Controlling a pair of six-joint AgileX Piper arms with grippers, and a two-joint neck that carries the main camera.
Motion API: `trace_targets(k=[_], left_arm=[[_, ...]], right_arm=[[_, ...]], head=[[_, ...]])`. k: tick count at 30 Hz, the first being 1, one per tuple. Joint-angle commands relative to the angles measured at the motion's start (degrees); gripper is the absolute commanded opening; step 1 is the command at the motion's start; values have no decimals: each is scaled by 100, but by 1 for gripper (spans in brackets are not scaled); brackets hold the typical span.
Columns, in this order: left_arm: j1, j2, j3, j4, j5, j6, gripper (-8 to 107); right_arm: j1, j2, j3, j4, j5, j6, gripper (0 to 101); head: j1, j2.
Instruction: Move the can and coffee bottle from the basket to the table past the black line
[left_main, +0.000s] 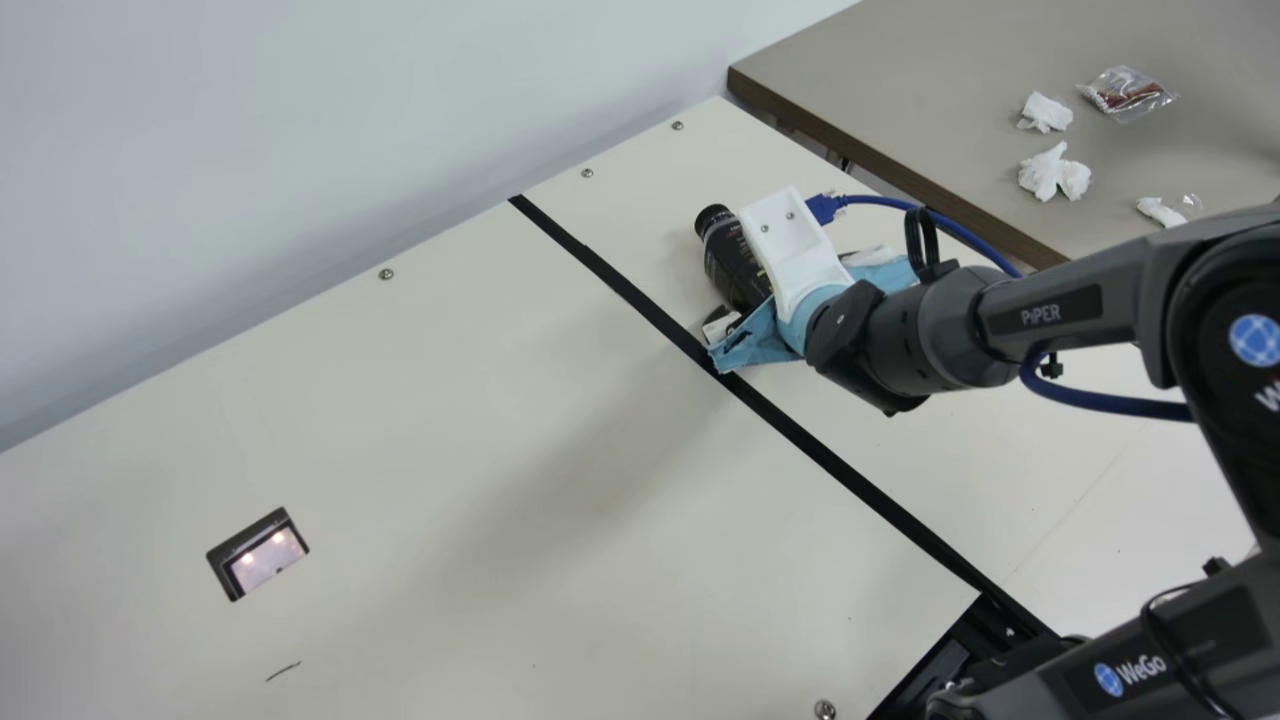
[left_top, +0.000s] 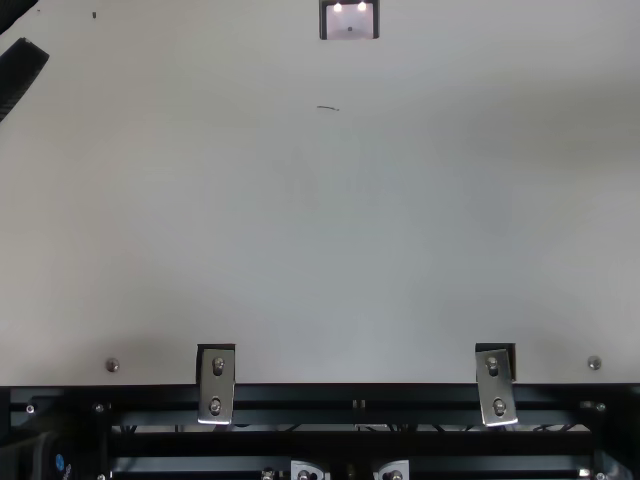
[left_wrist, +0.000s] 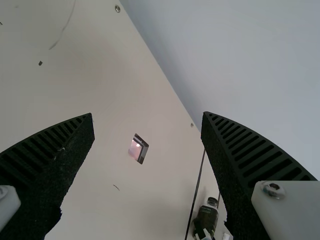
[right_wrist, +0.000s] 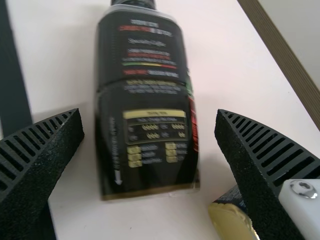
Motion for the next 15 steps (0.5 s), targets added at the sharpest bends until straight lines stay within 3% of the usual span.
trace_targets(k=[1,15], left_arm=[[0,0,0,0,0,0,90],[0,0,0,0,0,0,90]], right_arm=[[21,-121,26,44,46,-63,101],[429,-1435,43,892,233,-1345,101]], head=[[-132,-143],[-132,-143]])
